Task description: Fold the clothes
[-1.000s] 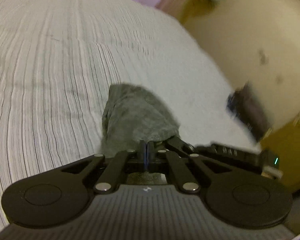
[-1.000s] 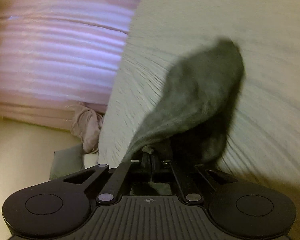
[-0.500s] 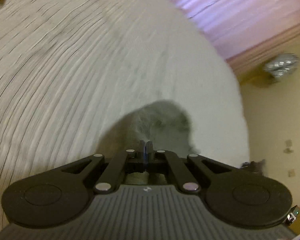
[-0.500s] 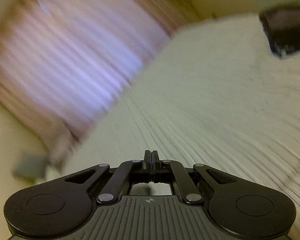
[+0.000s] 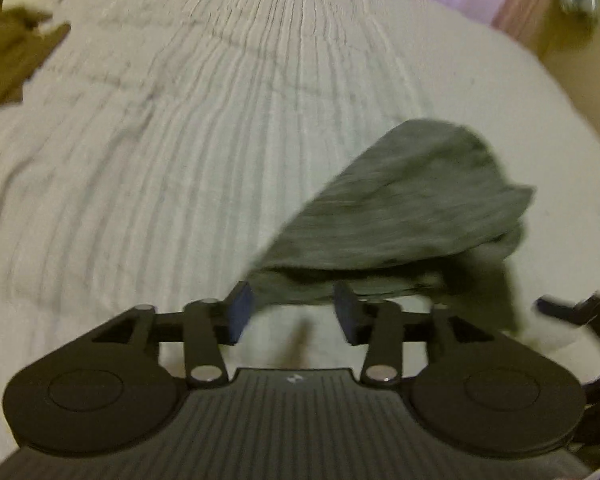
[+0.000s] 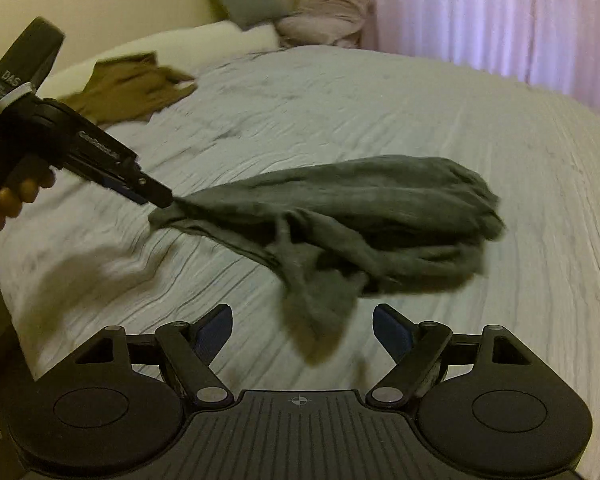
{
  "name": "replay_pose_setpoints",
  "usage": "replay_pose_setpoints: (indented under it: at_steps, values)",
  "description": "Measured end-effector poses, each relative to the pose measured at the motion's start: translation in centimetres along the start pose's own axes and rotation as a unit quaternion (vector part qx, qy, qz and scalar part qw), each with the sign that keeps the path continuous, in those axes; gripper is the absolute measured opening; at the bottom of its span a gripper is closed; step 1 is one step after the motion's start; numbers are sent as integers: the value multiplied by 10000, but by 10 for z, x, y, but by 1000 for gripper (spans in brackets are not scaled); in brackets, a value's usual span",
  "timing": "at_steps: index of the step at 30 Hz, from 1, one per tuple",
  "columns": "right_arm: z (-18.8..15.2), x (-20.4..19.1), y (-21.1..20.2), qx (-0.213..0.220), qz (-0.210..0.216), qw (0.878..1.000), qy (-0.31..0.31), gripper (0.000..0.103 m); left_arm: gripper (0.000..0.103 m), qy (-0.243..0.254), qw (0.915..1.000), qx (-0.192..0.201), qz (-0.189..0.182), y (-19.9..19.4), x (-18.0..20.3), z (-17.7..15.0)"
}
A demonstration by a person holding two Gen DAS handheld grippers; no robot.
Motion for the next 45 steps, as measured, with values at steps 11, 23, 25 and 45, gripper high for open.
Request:
replay_pose_setpoints:
  at_steps: [11, 23, 25, 45]
  values:
    - [41, 96, 2, -243, 160, 9610, 2750, 4, 2, -776, 9874, -25, -1378, -8, -21, 36]
    - [137, 283, -216, 2038, -391, 8078, 5518, 4, 2, -1555, 9125, 1273, -3562, -127, 29, 174]
    - [143, 294, -229, 2061, -706, 8047, 5523, 4, 2, -1641, 9131, 1223, -3527, -126, 34, 185]
    - [49, 356, -255, 361, -1093, 7955, 5950, 4, 4, -2722, 9332, 1012, -2116, -148, 57, 77]
Point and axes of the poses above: each gripper's, at about its wrist camera, not at the fingertips, and y roughly the way its jaws point, x to its right, z to its top, the point moved 6 cm from there along y, roughly the way its jaws point, and after that the axes turned 11 degrees about -z, right-handed, at the moved point
